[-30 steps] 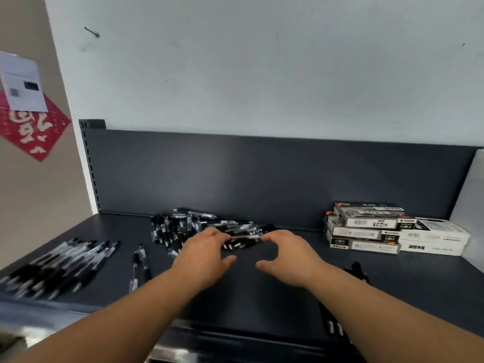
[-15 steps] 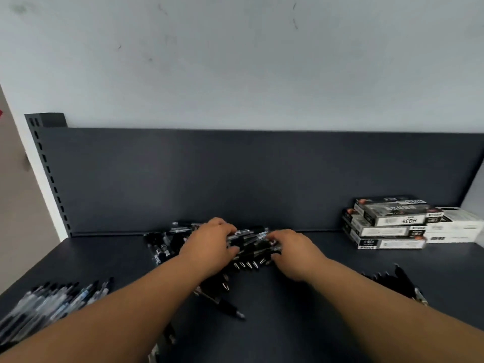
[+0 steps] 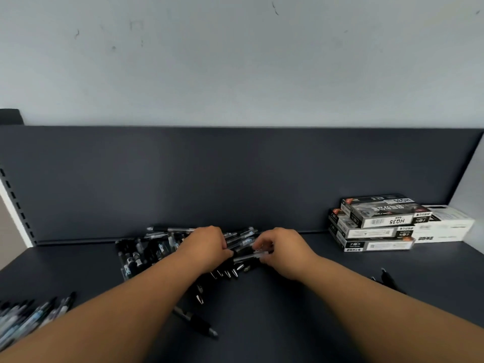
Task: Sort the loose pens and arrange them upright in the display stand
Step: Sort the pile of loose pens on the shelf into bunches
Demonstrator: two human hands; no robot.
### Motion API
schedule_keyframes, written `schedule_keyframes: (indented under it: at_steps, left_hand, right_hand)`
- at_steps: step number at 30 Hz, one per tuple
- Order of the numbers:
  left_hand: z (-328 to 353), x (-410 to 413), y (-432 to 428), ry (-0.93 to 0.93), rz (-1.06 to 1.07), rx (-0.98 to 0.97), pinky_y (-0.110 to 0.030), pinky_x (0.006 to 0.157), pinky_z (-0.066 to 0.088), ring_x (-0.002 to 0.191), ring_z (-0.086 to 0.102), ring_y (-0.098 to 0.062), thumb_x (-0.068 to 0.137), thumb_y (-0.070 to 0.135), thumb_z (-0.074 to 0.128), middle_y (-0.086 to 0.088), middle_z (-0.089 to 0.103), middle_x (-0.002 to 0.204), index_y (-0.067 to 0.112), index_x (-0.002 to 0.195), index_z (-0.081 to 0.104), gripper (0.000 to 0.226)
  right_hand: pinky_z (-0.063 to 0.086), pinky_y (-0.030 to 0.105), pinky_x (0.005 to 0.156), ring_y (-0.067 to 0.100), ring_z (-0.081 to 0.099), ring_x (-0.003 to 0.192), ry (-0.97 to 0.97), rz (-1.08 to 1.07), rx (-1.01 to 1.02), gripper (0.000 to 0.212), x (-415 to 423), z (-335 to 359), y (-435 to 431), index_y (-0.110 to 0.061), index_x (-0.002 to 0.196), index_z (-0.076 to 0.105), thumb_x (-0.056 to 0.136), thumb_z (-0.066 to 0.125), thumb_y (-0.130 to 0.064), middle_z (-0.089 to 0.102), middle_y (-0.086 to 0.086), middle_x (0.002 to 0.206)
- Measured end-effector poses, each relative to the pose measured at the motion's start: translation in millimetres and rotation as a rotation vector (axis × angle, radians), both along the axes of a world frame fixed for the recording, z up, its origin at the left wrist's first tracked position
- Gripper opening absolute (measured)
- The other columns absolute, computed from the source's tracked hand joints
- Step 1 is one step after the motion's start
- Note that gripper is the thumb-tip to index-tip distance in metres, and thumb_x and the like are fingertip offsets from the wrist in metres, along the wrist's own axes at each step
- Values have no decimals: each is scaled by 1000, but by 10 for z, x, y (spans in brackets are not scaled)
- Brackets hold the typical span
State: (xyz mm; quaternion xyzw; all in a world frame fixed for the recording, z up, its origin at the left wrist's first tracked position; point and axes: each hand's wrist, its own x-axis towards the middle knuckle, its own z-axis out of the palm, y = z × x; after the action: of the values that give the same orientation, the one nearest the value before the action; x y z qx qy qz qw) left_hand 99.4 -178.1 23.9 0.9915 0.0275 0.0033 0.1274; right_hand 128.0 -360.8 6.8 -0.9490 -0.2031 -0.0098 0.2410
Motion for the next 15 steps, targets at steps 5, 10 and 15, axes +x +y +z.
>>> schedule_keyframes:
  at_steps: [5,10,15]
  left_hand:
    - [-11,-50,35,-51,8,-181,-21,76,43,86,57,-9,88,32,67,7,65,93,22,101,69,17]
    - [-20,-109,71,-83,-54,-211,-15,67,39,79,55,-4,89,29,65,15,59,82,23,101,67,14]
    - [-47,-159,75,-80,-103,-130,-20,80,46,92,58,-8,91,27,61,12,63,96,28,106,65,15]
  right_hand:
    - [49,23,90,9,59,97,11,5,147,43,55,36,-58,-27,115,67,76,80,-19,57,-10,107]
    - [46,20,95,6,57,101,-20,46,159,44,91,82,-83,-24,116,69,74,82,-22,54,-13,112]
    - [50,17,85,4,64,91,75,76,178,31,64,95,-70,-25,109,72,79,78,-23,71,-9,103]
